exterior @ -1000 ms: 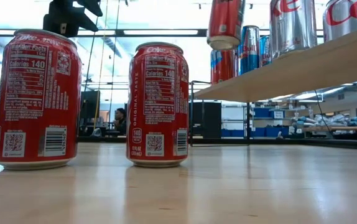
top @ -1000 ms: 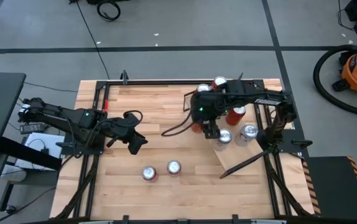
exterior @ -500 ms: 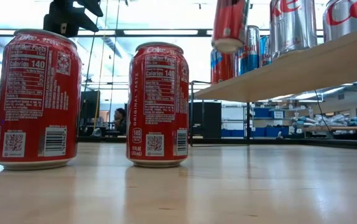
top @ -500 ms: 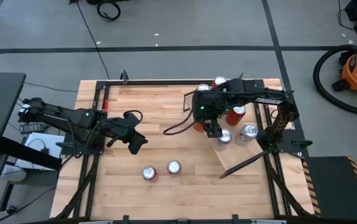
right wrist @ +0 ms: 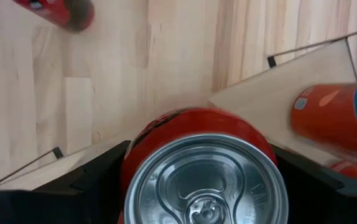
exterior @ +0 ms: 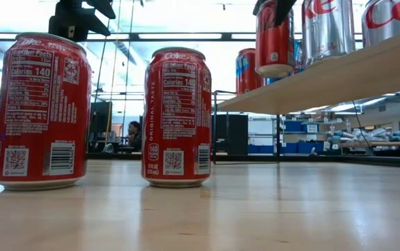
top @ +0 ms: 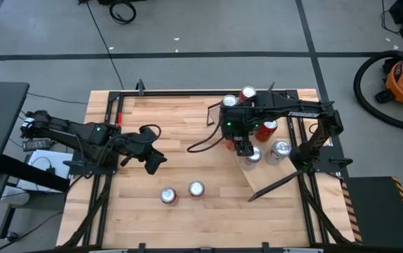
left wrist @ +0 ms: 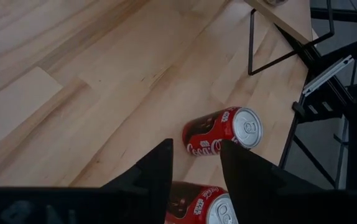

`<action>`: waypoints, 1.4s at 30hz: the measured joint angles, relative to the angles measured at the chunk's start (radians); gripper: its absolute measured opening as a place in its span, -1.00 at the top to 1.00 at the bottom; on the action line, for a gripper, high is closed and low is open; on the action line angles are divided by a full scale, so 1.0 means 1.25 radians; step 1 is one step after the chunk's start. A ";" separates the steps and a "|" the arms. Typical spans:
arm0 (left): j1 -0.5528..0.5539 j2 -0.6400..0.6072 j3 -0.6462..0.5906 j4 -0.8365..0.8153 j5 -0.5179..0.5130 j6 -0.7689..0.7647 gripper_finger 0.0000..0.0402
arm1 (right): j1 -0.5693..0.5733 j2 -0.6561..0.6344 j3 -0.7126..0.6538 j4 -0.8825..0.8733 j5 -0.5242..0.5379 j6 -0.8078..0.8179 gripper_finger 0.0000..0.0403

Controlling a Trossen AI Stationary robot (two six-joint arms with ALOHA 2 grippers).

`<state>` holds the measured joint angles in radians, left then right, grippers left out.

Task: Place canned beverage on shelf
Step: Put the dark red soda can aligned with the other dark red soda can on the shelf

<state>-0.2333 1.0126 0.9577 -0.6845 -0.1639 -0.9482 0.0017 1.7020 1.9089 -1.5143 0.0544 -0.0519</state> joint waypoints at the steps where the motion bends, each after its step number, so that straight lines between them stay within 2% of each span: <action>1: 0.000 0.000 0.000 0.000 0.000 0.000 0.28 | 0.000 -0.003 -0.007 0.001 0.000 0.003 -0.61; 20: 0.000 0.000 0.000 0.000 0.000 -0.004 0.28 | 0.002 -0.024 -0.054 -0.004 -0.002 -0.033 -0.62; 29: 0.000 0.000 0.000 0.000 -0.001 -0.002 0.28 | 0.003 -0.024 -0.054 -0.018 -0.002 -0.036 -0.74; 42: 0.000 0.000 0.000 0.000 -0.001 0.000 0.28 | 0.003 -0.025 -0.051 -0.028 0.001 -0.039 -0.76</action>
<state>-0.2329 1.0126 0.9577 -0.6842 -0.1646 -0.9485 0.0051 1.6711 1.8448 -1.5494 0.0555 -0.1005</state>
